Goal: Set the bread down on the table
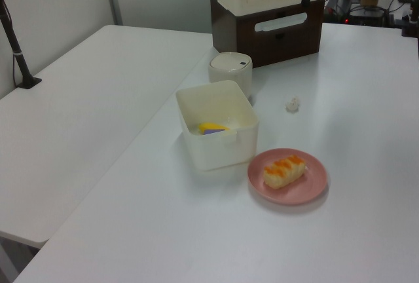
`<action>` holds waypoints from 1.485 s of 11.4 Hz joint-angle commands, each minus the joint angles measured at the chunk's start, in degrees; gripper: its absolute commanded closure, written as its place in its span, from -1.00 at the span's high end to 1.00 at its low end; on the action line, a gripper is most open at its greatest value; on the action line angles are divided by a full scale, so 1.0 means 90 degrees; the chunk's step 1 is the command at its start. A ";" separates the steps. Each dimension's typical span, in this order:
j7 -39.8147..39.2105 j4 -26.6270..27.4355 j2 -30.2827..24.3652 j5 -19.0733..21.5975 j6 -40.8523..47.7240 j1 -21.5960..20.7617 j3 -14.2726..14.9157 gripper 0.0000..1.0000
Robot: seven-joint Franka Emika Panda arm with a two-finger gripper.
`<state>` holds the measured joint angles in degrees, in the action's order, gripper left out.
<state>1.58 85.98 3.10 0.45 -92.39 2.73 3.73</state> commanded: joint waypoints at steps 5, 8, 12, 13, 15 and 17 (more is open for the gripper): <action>-0.0108 0.0027 -0.0149 0.0185 0.0080 -0.0040 0.0142 1.00; -0.0108 0.0027 -0.0158 0.0165 0.0070 -0.0040 0.0132 1.00; -0.0108 0.0027 -0.0168 0.0126 0.0090 -0.0040 0.0142 1.00; -0.0117 0.0027 -0.0168 0.0126 0.0080 -0.0040 0.0142 1.00; -0.0224 0.0037 -0.0168 0.0107 0.0089 -0.0059 0.0132 1.00; -0.0420 0.0076 -0.0178 0.0106 0.0099 -0.0079 0.0123 1.00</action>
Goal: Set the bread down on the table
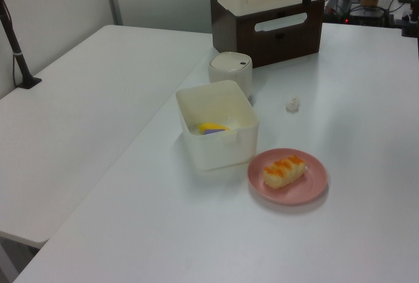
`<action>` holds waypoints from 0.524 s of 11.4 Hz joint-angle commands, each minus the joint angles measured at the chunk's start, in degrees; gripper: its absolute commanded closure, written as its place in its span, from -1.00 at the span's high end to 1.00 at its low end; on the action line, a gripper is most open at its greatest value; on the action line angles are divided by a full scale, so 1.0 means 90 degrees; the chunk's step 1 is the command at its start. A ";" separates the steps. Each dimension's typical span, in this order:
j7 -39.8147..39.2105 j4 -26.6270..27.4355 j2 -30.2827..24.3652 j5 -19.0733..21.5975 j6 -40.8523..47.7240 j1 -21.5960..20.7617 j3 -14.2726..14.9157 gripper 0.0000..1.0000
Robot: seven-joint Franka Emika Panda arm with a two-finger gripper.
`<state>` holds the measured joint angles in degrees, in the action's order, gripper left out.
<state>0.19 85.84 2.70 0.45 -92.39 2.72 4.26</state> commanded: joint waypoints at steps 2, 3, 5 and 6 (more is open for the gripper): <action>-0.0439 0.0130 -0.0143 0.0106 0.0090 -0.0106 0.0015 1.00; -0.0557 0.0247 -0.0182 0.0097 0.0080 -0.0116 0.0005 1.00; -0.0674 0.0325 -0.0202 0.0058 0.0070 -0.0213 -0.0005 1.00; -0.0868 0.0432 -0.0212 -0.0039 0.0080 -0.0311 -0.0015 1.00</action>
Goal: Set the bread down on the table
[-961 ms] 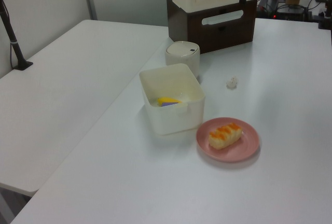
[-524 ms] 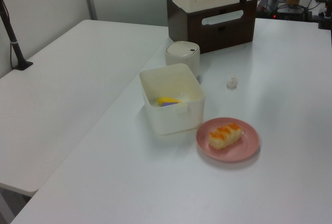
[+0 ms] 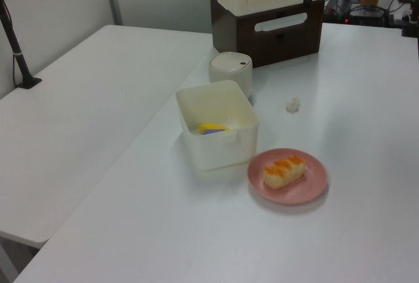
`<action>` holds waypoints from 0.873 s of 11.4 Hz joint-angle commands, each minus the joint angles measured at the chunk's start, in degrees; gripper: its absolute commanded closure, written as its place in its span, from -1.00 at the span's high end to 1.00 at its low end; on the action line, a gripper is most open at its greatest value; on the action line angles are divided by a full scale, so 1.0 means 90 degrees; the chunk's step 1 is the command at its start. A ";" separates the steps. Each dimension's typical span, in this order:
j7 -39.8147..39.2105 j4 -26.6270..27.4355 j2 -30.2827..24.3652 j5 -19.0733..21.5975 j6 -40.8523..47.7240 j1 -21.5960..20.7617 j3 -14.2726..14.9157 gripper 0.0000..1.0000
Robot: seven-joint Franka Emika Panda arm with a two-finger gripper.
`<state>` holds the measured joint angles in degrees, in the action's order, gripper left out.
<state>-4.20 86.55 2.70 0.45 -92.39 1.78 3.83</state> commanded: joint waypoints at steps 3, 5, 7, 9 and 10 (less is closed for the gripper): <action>-0.0412 0.0383 -0.0222 -0.0089 0.0080 -0.0285 0.0033 1.00; -0.0412 0.0383 -0.0222 -0.0089 0.0080 -0.0285 0.0033 1.00; -0.0422 0.0393 -0.0222 -0.0099 0.0099 -0.0295 0.0033 1.00; -0.0451 0.0587 -0.0222 -0.0438 0.0090 -0.0382 -0.0102 1.00; -0.0693 0.0820 -0.0270 -0.0876 0.0099 -0.0547 -0.0229 1.00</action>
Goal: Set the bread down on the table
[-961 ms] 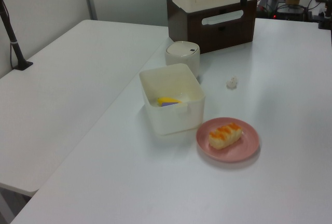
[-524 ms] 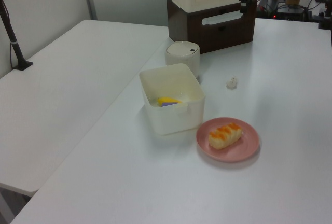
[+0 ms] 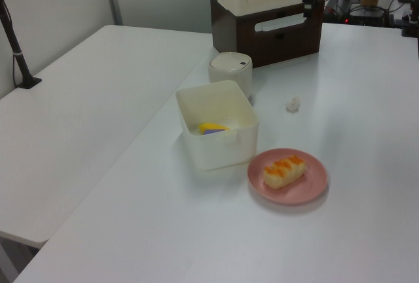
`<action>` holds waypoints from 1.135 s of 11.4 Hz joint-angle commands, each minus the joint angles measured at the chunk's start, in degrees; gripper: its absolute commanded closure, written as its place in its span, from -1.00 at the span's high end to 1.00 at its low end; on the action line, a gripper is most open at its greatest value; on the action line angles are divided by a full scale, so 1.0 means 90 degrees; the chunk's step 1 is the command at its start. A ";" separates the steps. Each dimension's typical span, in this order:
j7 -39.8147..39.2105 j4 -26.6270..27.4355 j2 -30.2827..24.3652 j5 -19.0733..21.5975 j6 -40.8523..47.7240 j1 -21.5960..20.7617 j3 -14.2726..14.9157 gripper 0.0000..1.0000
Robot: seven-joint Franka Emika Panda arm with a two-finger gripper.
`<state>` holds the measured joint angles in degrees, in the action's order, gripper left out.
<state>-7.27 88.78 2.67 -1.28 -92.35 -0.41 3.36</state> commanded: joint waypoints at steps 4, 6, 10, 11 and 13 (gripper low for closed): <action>-0.1398 0.1316 -0.0306 -0.1361 0.0076 -0.0734 -0.0500 1.00; -0.1459 0.1619 -0.0268 -0.1683 0.0066 -0.0794 -0.0956 0.73; -0.1089 0.2119 -0.0034 -0.1997 -0.0158 -0.1319 -0.1554 1.00; -0.0904 0.2080 0.0199 -0.2016 -0.0285 -0.1486 -0.1564 1.00; 0.0088 0.1972 0.0784 -0.2171 -0.0771 -0.1827 -0.1564 1.00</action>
<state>-14.96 106.79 4.65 -18.29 -94.35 -13.61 -11.22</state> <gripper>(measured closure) 0.000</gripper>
